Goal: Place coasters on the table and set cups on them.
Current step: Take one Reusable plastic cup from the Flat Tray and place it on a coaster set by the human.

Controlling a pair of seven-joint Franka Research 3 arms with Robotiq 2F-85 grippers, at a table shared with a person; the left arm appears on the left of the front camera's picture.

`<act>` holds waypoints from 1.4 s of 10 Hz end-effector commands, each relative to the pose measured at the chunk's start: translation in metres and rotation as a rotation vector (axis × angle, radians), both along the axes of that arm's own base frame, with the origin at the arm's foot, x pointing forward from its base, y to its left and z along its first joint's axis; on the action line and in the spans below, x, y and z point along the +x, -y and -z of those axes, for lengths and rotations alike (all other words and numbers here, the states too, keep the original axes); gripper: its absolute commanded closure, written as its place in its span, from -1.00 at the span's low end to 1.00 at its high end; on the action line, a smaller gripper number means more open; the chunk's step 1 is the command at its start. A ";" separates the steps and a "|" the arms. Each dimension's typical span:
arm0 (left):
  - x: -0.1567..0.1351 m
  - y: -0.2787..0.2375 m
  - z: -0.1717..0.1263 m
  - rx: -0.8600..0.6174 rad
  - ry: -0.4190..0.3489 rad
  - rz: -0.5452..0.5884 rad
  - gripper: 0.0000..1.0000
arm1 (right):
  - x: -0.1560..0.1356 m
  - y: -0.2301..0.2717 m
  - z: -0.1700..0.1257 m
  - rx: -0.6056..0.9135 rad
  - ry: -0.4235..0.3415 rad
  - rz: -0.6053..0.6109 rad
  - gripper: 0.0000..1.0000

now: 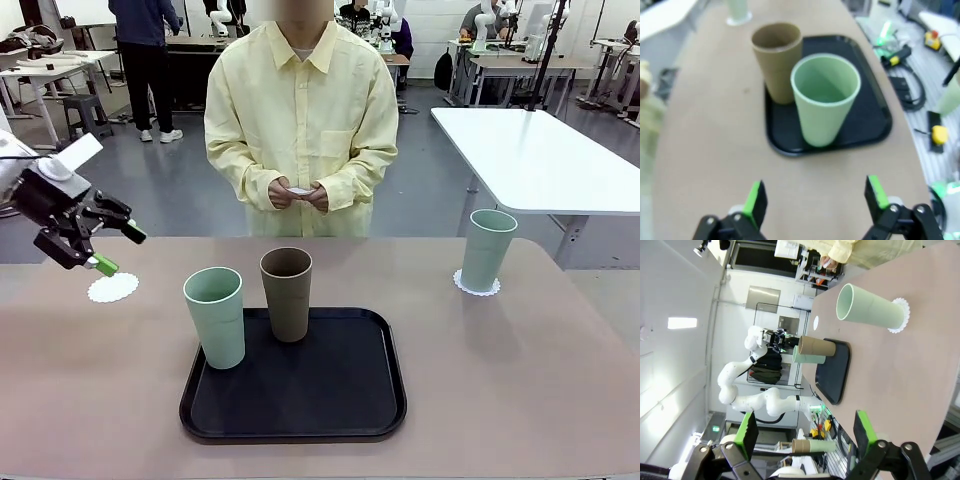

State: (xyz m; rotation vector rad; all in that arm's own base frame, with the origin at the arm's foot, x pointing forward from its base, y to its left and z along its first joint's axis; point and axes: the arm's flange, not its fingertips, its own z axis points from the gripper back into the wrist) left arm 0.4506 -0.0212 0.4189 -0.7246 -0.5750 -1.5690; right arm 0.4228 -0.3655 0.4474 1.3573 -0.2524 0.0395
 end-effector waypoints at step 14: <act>-0.012 0.015 0.078 -0.158 -0.069 -0.020 -1.00 | 0.000 -0.001 0.001 -0.005 -0.008 0.002 -1.00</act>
